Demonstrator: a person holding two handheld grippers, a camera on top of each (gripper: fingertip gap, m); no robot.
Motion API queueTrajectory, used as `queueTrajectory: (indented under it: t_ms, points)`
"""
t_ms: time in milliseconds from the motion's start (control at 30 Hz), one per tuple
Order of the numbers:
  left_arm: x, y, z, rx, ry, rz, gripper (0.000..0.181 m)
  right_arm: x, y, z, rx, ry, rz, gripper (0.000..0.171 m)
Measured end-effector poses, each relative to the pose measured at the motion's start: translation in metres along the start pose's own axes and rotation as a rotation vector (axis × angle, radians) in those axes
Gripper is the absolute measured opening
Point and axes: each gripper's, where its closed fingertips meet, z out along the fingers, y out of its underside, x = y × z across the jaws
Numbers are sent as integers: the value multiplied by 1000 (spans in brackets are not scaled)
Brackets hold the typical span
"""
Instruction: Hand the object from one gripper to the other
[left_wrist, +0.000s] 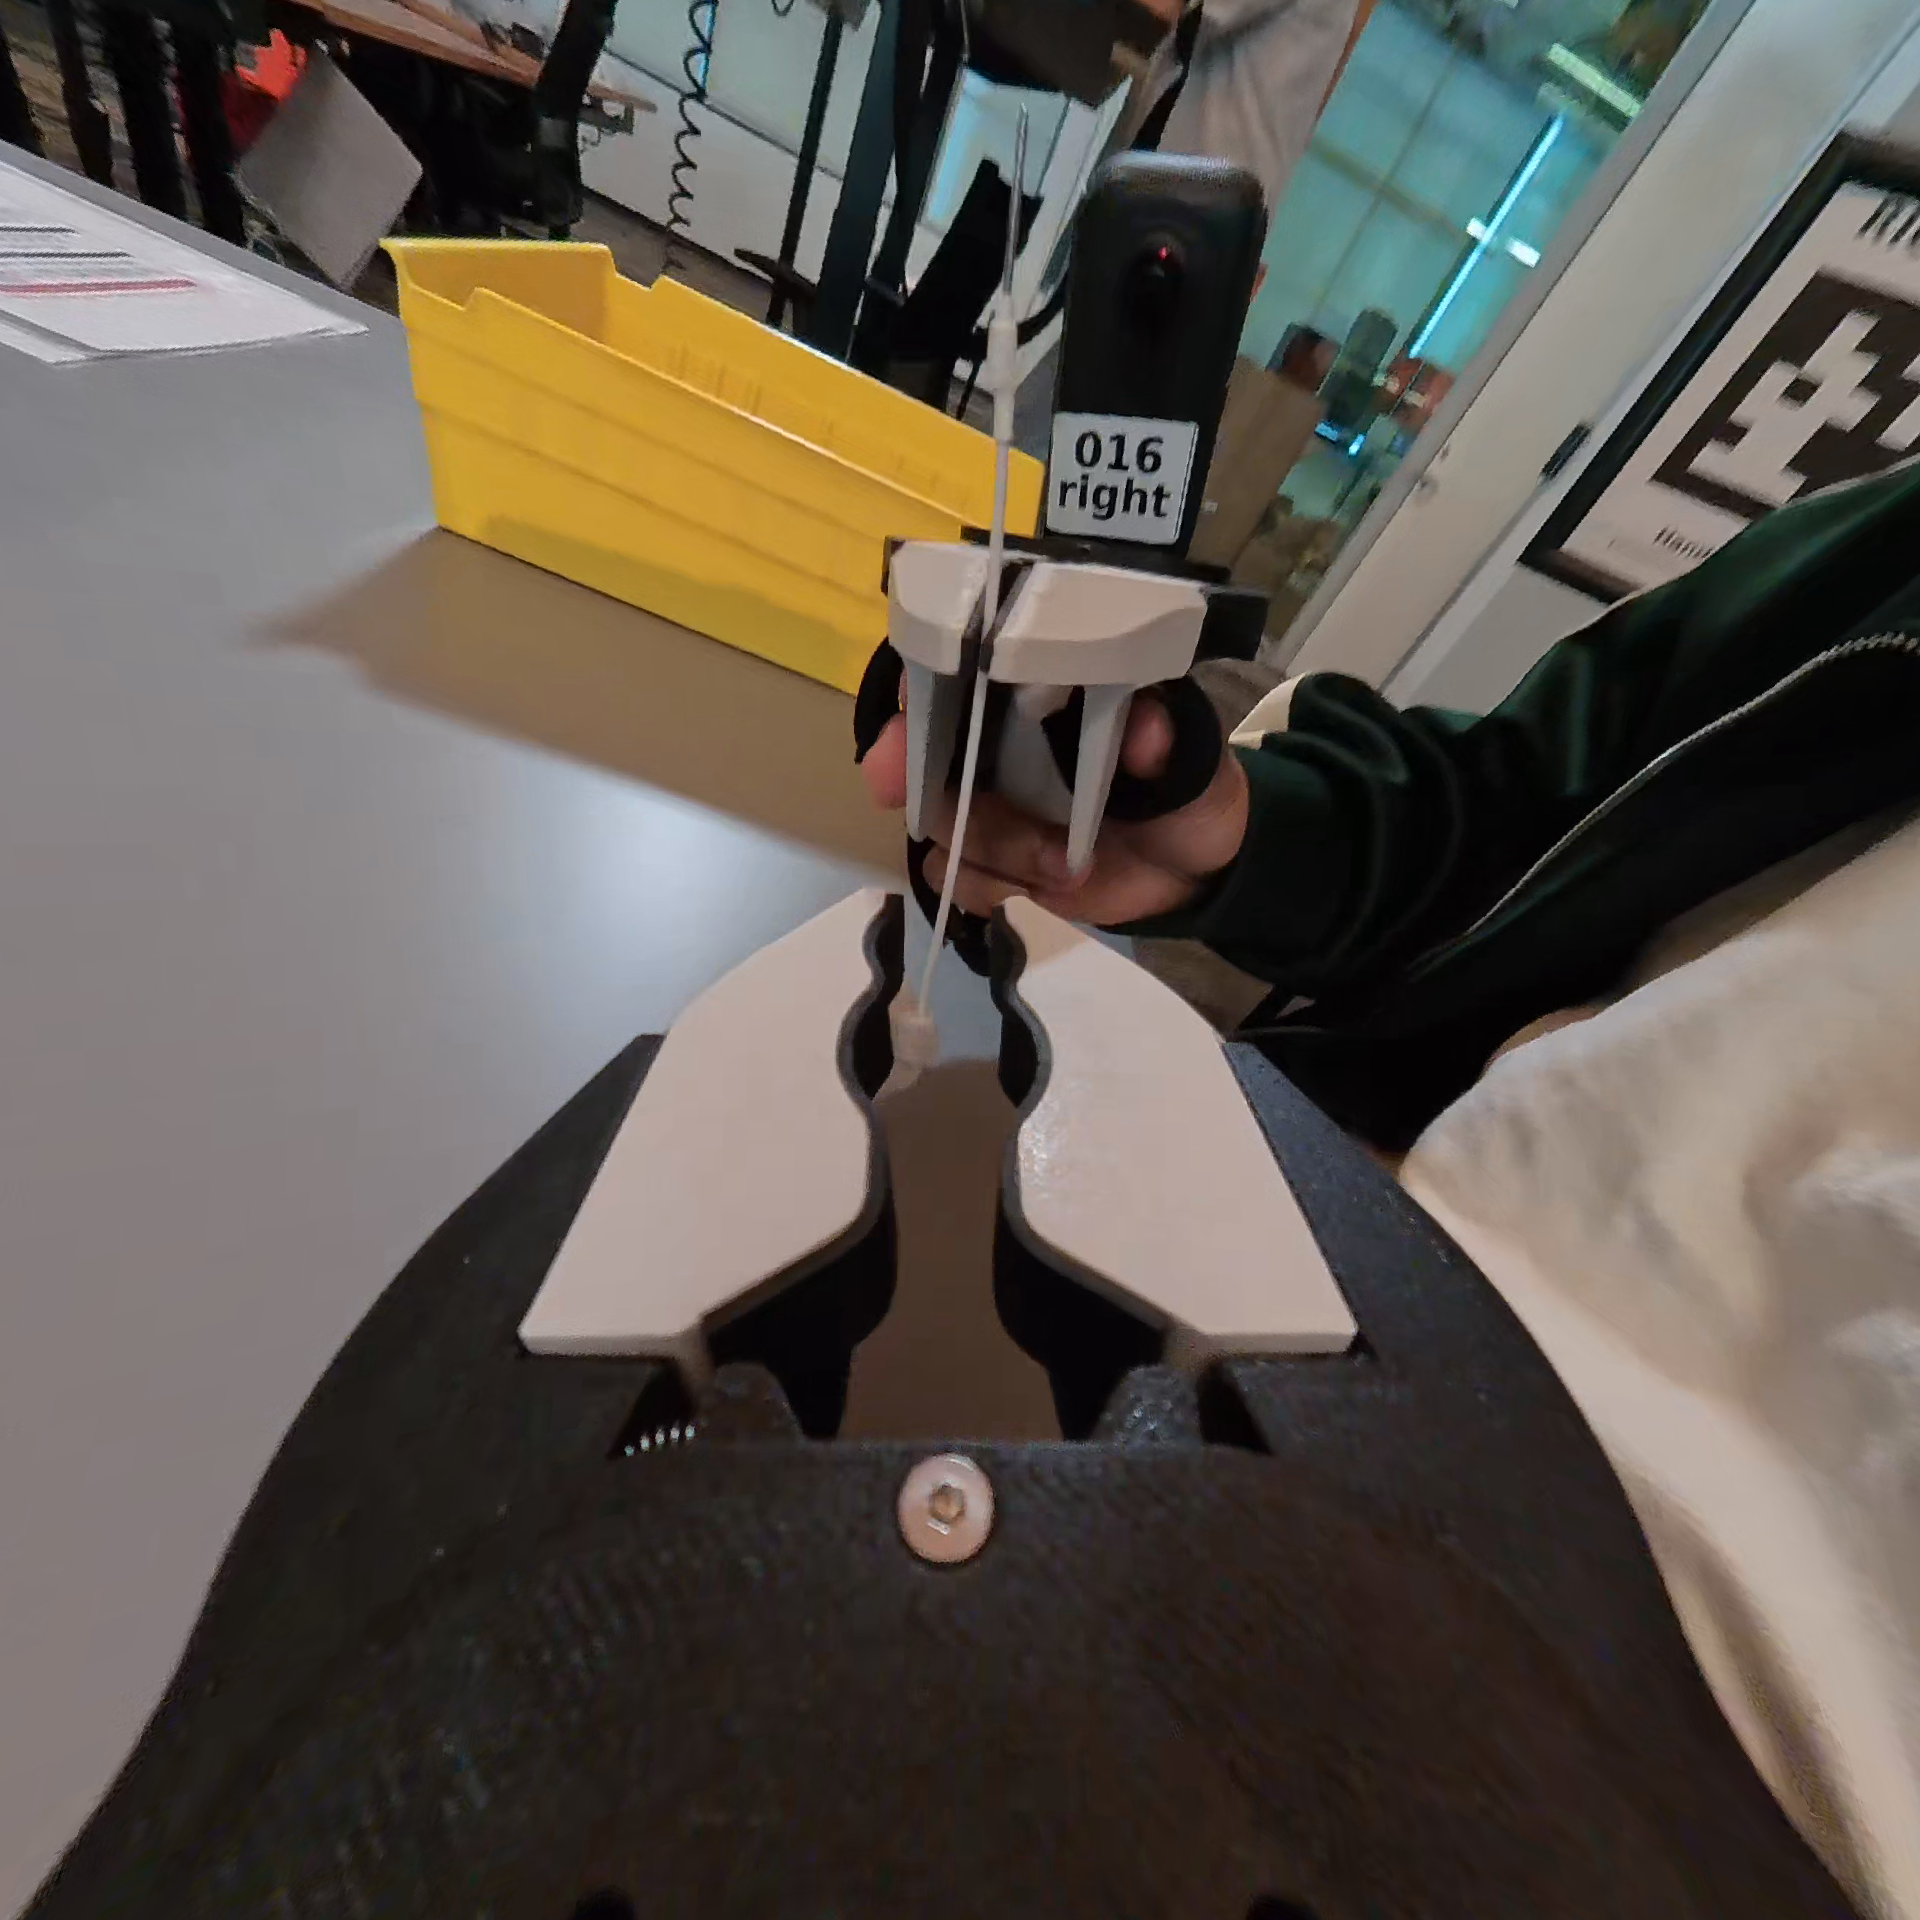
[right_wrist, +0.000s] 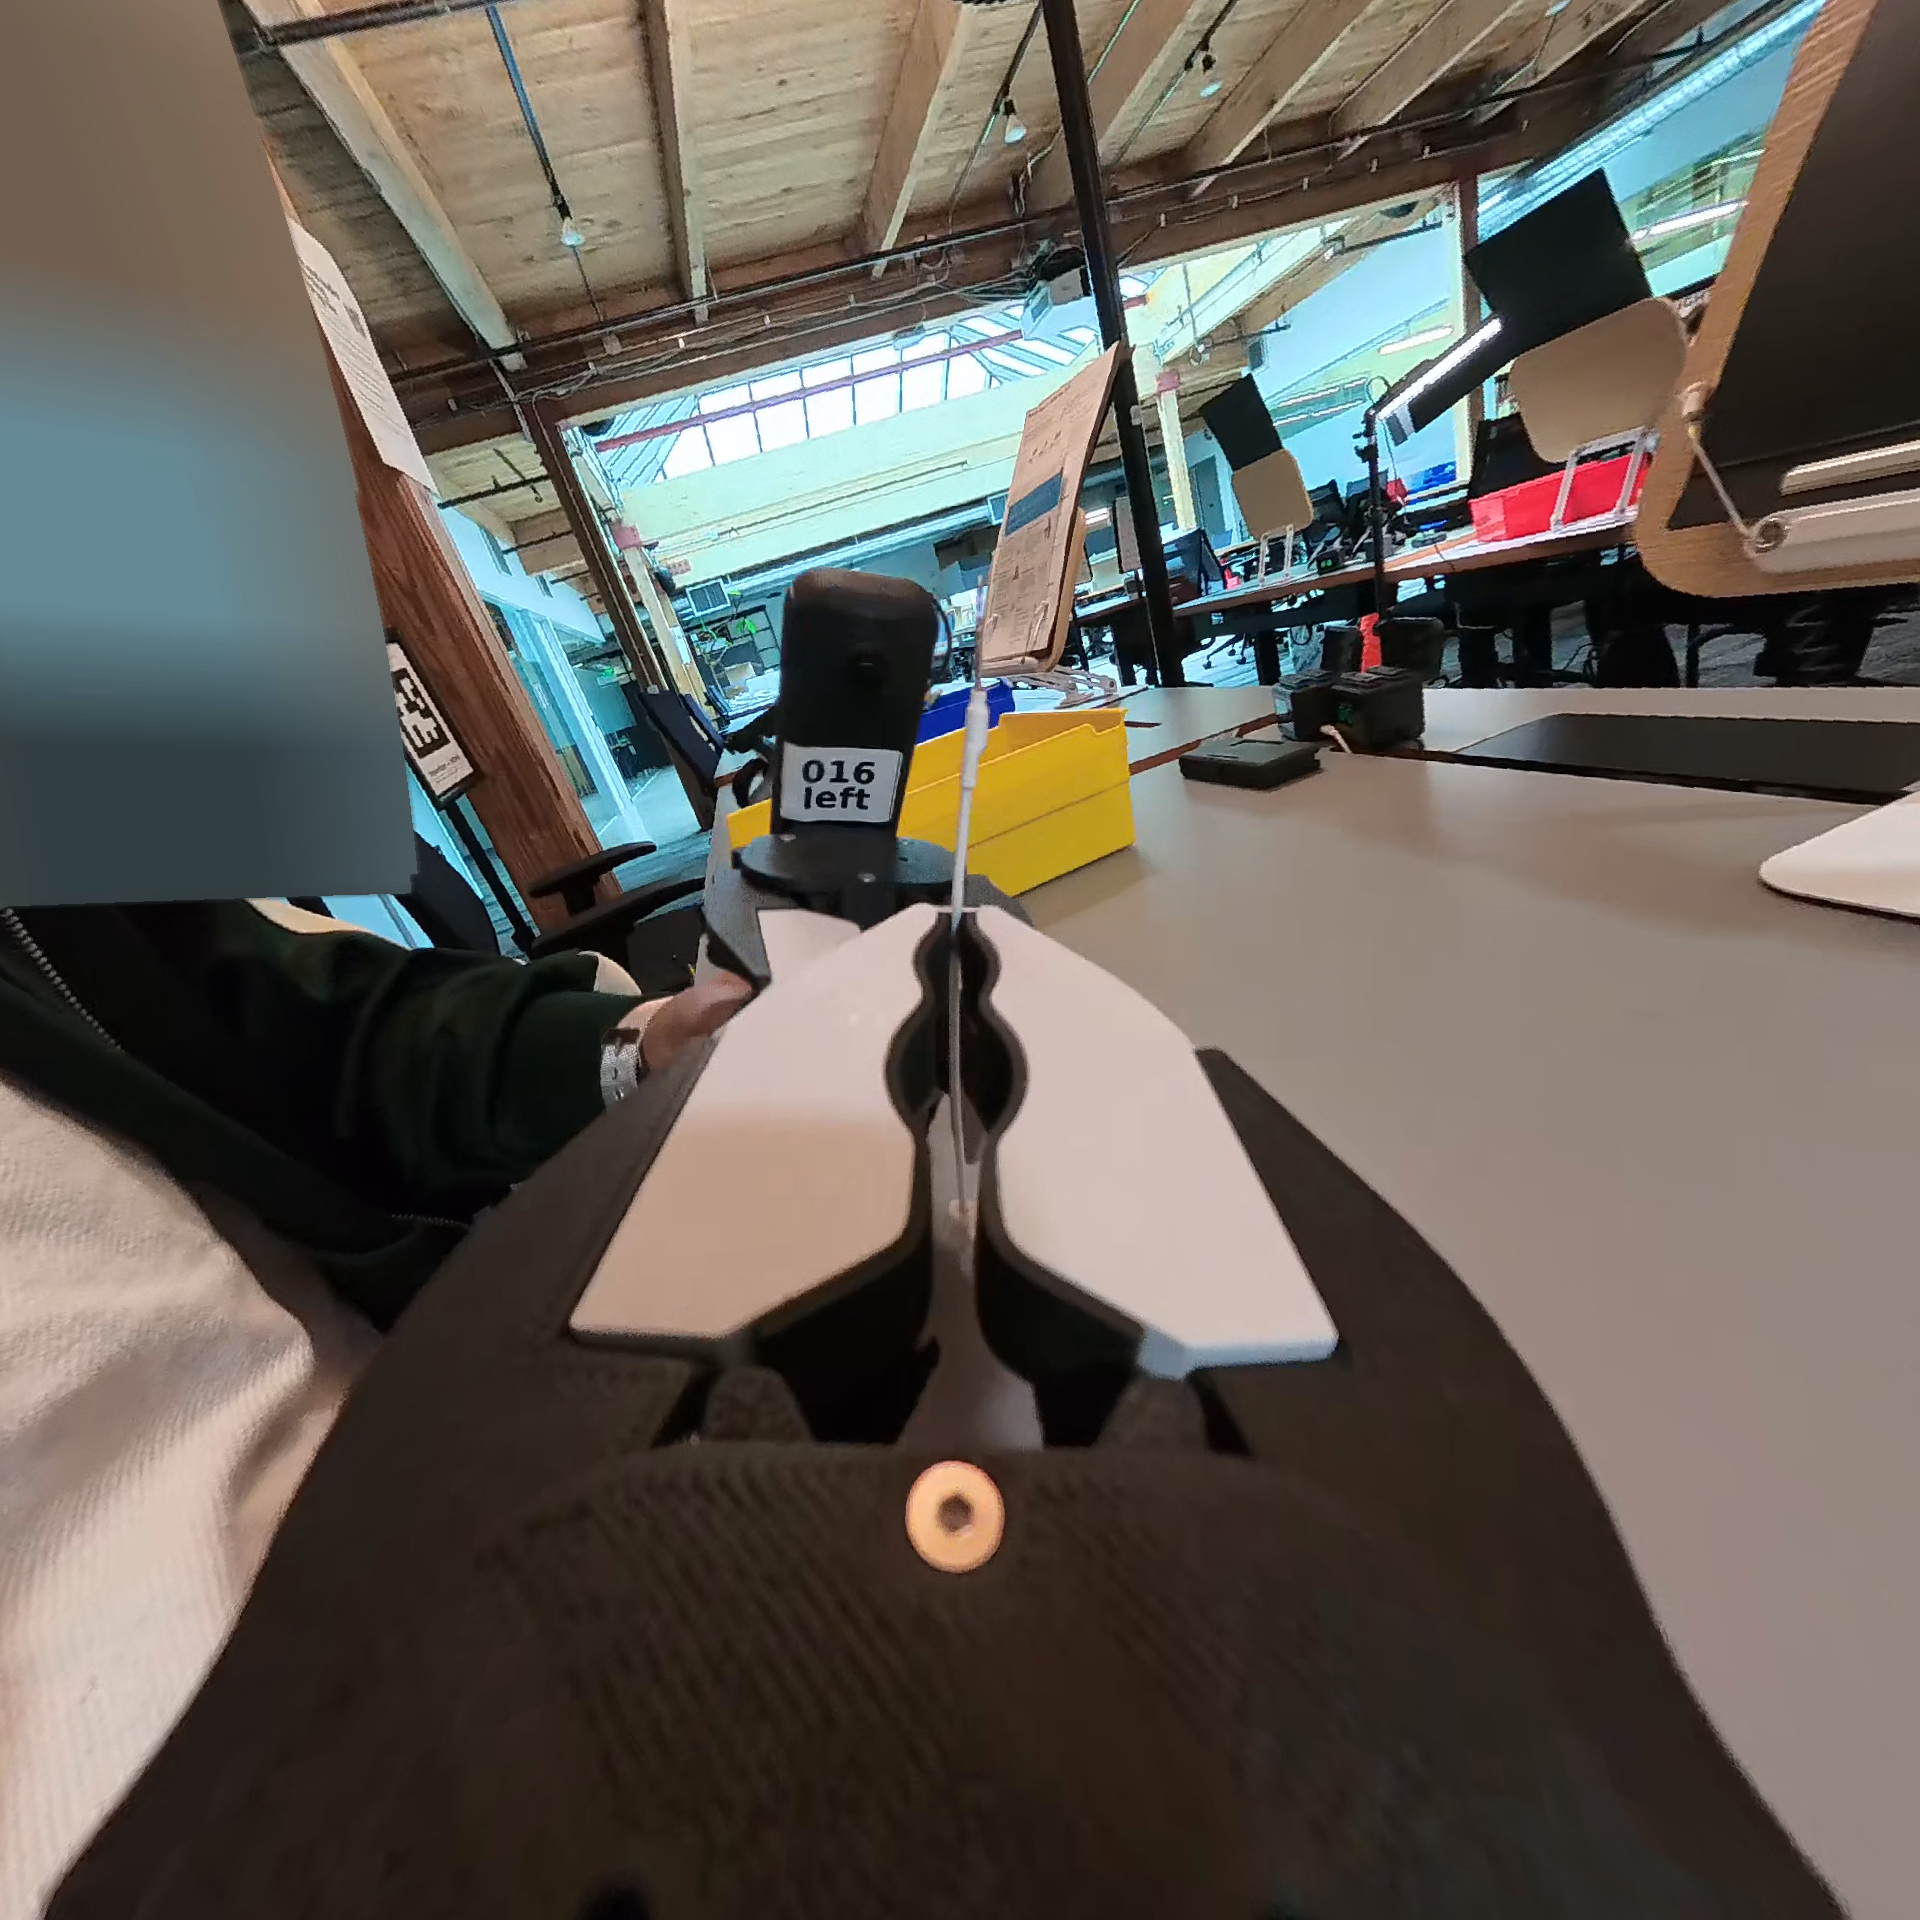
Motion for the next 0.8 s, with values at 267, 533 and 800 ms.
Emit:
queueTrajectory:
  t_ms: [267,533,800]
  points:
    - [2,6,2,-34,9,32,0,-6,0,2,-3,-13,-5,1]
    - [0,-22,-15,129,22,-16,0,9,-5,0,60,51,63,35]
    - [-6,-47,-40,296,41,-66,0,23,11,-1,-3,120,98,37]
